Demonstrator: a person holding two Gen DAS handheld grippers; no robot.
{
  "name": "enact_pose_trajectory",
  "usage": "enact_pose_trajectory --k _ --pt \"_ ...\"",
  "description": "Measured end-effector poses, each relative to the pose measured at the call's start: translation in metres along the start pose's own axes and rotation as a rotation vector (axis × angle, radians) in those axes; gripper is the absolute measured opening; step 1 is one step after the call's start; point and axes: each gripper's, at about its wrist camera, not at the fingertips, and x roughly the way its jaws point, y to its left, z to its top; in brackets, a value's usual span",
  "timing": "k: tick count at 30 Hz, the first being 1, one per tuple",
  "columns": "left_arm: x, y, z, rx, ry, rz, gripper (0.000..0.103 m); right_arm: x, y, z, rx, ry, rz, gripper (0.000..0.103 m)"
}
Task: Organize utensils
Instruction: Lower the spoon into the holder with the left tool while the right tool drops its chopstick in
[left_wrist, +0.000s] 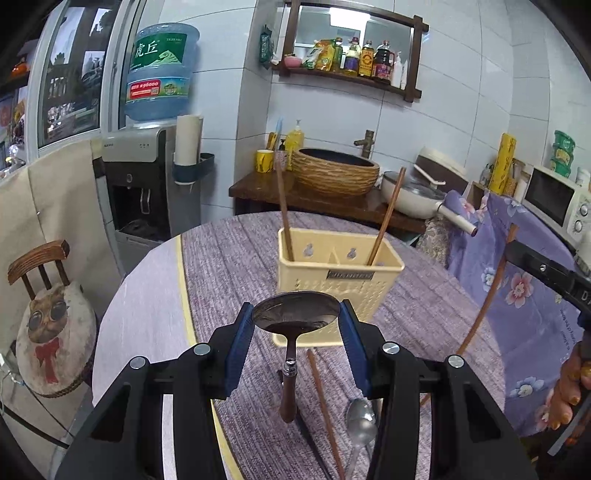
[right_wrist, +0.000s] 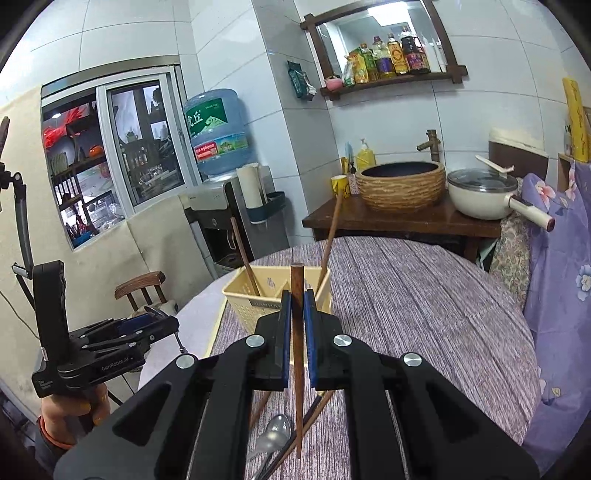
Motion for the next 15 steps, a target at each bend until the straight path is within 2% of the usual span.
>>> enact_pose_trajectory --k 7,11,15 --pt "-0.016 -0.009 0.073 -0.011 -0.104 -0.067 0.047 0.001 0.021 0.072 -0.049 -0.113 0.002 0.008" --pt "-0.010 -0.014 0.117 -0.027 -0.167 -0.049 0.047 0.008 0.028 0.117 -0.059 -0.207 -0.049 0.008" --pt "0.011 -0.018 0.138 -0.036 -0.187 -0.032 0.047 0.030 0.028 0.142 -0.041 -0.225 -0.079 0.008"
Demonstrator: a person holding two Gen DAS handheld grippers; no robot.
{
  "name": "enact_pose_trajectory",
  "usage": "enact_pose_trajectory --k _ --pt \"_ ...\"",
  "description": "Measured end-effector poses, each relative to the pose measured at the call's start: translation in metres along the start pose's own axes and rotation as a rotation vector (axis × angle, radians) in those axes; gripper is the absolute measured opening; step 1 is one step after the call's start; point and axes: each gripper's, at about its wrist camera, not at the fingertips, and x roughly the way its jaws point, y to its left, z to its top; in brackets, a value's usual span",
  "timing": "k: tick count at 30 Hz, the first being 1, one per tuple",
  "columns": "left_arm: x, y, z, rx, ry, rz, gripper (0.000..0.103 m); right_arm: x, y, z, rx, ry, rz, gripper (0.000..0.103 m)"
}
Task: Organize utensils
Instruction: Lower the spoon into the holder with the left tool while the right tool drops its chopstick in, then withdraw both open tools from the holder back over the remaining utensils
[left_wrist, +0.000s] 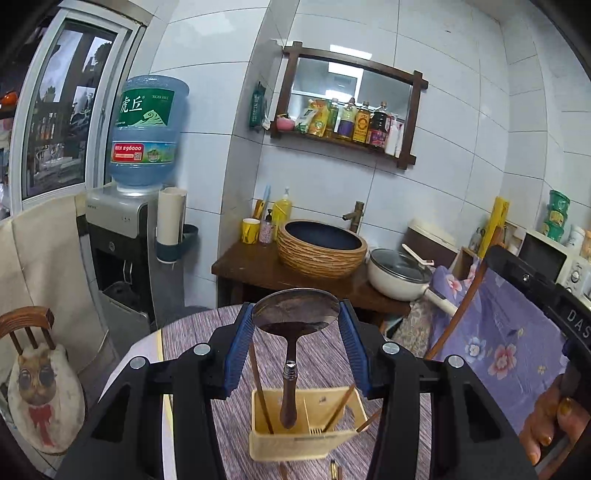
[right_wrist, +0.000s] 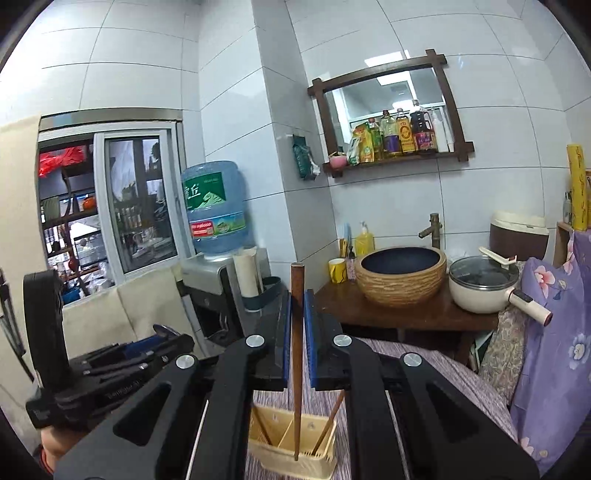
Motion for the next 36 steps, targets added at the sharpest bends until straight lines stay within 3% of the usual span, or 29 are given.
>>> enact_pose_trajectory --k 8,16,21,29,30,31,33,36 --pt "0.050 0.006 -0.043 -0.006 0.077 0.052 0.047 0.055 -0.011 -0.051 0.035 0.093 -0.046 0.008" --pt "0.070 0.023 -0.088 -0.049 0.165 0.069 0.046 0.071 -0.011 -0.095 0.034 0.175 -0.050 0.008" --pt "0.077 0.027 -0.101 -0.052 0.200 0.076 0.047 0.070 -0.011 -0.105 0.025 0.173 -0.059 0.008" --pt "0.075 0.022 -0.106 -0.016 0.191 0.085 0.048 0.069 -0.011 -0.106 0.035 0.172 -0.034 0.009" --pt "0.072 0.021 -0.105 -0.009 0.184 0.081 0.048 0.068 -0.011 -0.106 0.036 0.168 -0.034 0.018" --pt "0.068 0.019 -0.105 0.003 0.172 0.083 0.052 0.066 -0.013 -0.105 0.035 0.160 -0.038 0.038" --pt "0.059 0.017 -0.104 0.023 0.142 0.100 0.064 0.057 -0.013 -0.105 0.030 0.127 -0.053 0.060" --pt "0.038 0.017 -0.105 0.033 0.093 0.097 0.072 0.039 -0.010 -0.105 -0.002 0.093 -0.055 0.060"
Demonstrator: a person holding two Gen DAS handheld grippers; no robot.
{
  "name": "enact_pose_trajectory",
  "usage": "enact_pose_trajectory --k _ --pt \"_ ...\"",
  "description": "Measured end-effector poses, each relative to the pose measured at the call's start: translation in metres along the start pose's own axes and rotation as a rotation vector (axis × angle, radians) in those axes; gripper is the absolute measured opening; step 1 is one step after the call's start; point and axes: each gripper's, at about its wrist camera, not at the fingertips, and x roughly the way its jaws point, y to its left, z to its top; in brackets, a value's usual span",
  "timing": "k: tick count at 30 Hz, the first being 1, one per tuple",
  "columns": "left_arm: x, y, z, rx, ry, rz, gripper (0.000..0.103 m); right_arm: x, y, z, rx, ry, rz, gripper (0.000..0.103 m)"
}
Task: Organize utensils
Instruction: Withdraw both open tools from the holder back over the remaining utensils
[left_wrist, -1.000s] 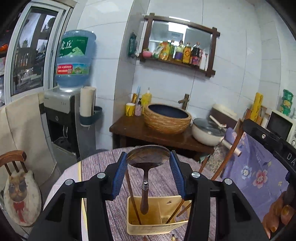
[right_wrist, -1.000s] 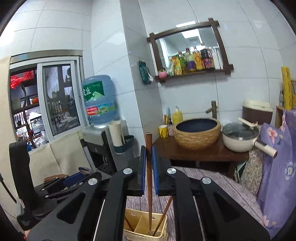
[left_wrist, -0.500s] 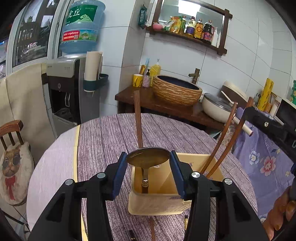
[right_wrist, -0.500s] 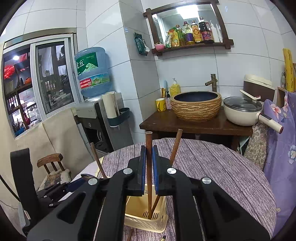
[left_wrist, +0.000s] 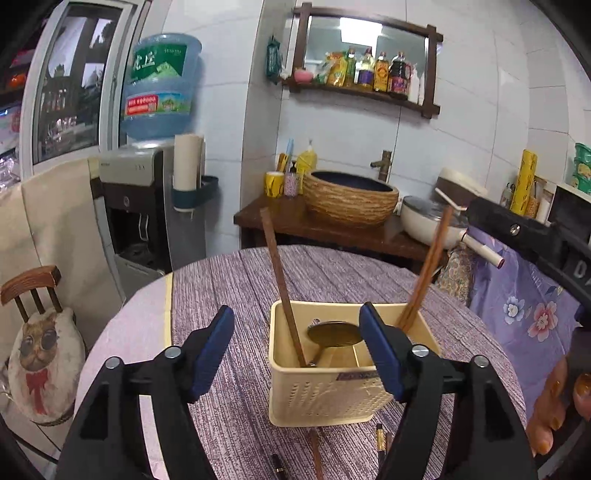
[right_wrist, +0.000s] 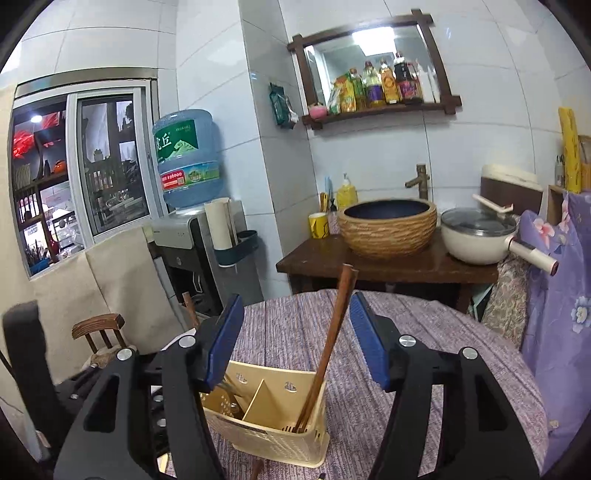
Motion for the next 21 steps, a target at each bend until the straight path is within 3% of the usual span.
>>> enact_pose_trajectory --k 2,7,12,21 --pt "-0.014 0.004 -0.005 -0.005 -0.021 0.006 0.084 -0.011 0.001 -0.005 -0.007 -0.003 0.000 0.062" --pt "-0.037 0.018 -0.026 -0.053 -0.013 0.025 0.097 -0.032 0.007 -0.030 -0.056 0.049 0.005 0.075" --pt "-0.046 0.028 -0.058 -0.078 0.034 0.044 0.098 -0.042 0.010 -0.069 -0.090 0.139 0.003 0.082" --pt "-0.044 0.041 -0.115 -0.099 0.164 0.077 0.097 -0.043 -0.001 -0.144 -0.077 0.314 -0.048 0.082"
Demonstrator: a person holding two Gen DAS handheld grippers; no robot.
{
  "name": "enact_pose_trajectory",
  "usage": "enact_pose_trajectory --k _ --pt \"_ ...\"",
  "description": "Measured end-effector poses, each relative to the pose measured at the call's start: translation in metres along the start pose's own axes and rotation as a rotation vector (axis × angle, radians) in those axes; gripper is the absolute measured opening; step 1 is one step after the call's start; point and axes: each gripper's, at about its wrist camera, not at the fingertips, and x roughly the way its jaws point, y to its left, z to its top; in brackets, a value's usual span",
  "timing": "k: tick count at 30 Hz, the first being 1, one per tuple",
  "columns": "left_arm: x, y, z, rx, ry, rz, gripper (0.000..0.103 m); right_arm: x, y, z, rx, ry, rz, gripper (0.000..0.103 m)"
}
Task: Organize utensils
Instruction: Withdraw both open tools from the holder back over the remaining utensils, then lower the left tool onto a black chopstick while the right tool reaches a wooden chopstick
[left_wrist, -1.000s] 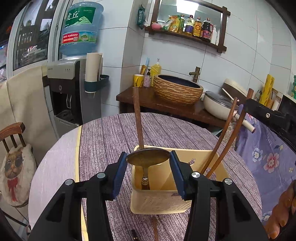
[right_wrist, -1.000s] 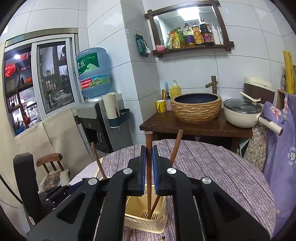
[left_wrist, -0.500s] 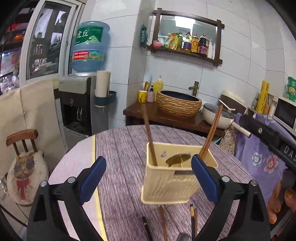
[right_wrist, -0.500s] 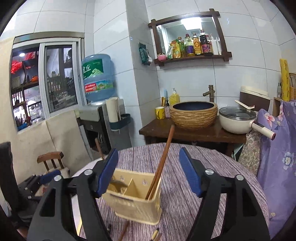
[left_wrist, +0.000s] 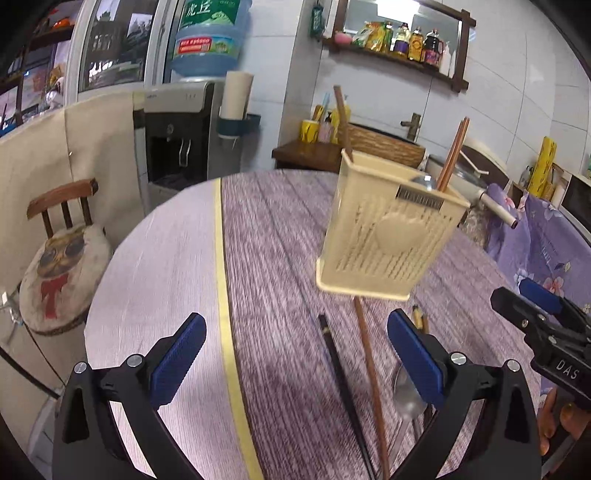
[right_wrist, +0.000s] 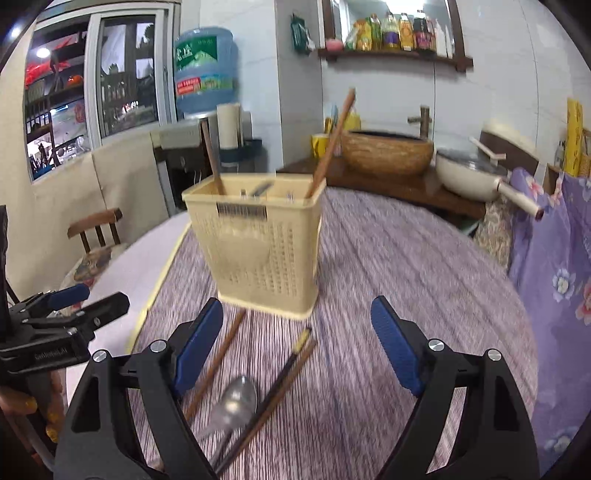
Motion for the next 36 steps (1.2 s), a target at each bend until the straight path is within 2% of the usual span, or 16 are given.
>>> enact_pose_trajectory --k 6,11,15,19,26,36 --pt "0.005 0.011 -0.026 -0.014 0.065 0.018 0.088 0.010 -0.023 -0.033 0.095 0.084 -0.047 0.082" --pt "0.011 0.006 -0.044 0.012 0.115 0.003 0.072 0.019 -0.028 -0.052 0.126 0.147 -0.051 0.079" --pt "0.015 -0.001 -0.054 0.042 0.147 -0.014 0.064 0.031 -0.029 -0.060 0.141 0.206 -0.026 0.066" --pt "0.019 -0.003 -0.055 0.051 0.165 -0.016 0.056 0.043 -0.026 -0.062 0.151 0.244 -0.008 0.059" --pt "0.023 -0.008 -0.053 0.058 0.171 -0.013 0.055 0.068 -0.012 -0.058 0.152 0.302 0.007 0.045" --pt "0.026 -0.013 -0.050 0.076 0.175 -0.012 0.055 0.091 -0.004 -0.043 0.150 0.334 -0.031 0.030"
